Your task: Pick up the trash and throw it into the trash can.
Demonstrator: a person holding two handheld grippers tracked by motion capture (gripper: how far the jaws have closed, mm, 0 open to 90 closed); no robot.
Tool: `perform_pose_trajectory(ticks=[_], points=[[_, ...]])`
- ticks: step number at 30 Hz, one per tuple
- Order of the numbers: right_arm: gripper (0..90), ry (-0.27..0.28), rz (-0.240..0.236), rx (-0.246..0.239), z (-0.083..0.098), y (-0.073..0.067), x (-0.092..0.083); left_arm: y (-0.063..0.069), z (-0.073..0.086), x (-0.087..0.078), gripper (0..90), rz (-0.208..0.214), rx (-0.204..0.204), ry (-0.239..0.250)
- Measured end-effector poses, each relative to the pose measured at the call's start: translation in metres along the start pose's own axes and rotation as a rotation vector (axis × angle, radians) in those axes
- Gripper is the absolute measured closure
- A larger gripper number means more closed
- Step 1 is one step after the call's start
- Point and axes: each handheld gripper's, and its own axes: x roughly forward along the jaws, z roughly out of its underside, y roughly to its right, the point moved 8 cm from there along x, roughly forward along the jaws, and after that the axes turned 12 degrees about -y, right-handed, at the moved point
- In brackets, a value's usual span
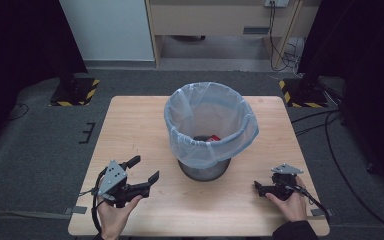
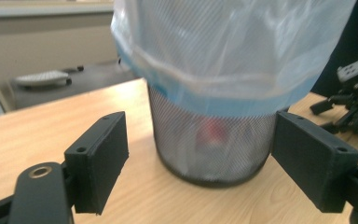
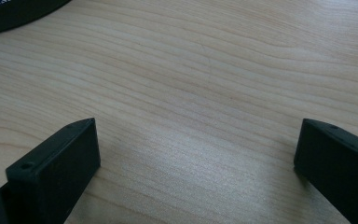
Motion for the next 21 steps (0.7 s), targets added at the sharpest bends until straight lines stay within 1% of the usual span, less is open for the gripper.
perform_pose_trajectory(ticks=[3,7,8,10,13,14,18,19,21], points=[[0.4,0.0,0.001,-0.001,0.0,0.0,0.0,-0.006,0.011,0.0,17.3,-0.014,-0.011,-0.023],[0.4,0.0,0.0,0.0,0.0,0.0,0.0,-0.016,0.032,0.001,16.7,-0.03,-0.042,-0.069],[0.4,0.0,0.0,-0.001,0.0,0.0,0.0,-0.02,0.04,0.004,16.4,-0.031,-0.06,-0.097],[0.4,0.0,0.0,-0.001,0.0,0.0,0.0,-0.028,0.051,0.007,14.5,-0.048,-0.074,-0.144],[0.4,0.0,0.0,-0.001,0.0,0.0,0.0,-0.038,0.067,0.011,14.5,-0.073,-0.09,-0.19],[0.4,0.0,0.0,-0.001,0.0,0.0,0.0,-0.044,0.074,0.013,14.5,-0.09,-0.096,-0.215],[0.4,0.0,0.0,-0.001,0.0,0.0,0.0,-0.062,0.096,0.018,14.6,-0.124,-0.133,-0.282],[0.4,0.0,0.0,-0.002,0.0,0.0,0.0,-0.067,0.103,0.019,14.6,-0.138,-0.14,-0.305],[0.4,0.0,0.0,-0.001,0.0,0.0,0.0,-0.074,0.111,0.02,14.7,-0.156,-0.149,-0.335]])
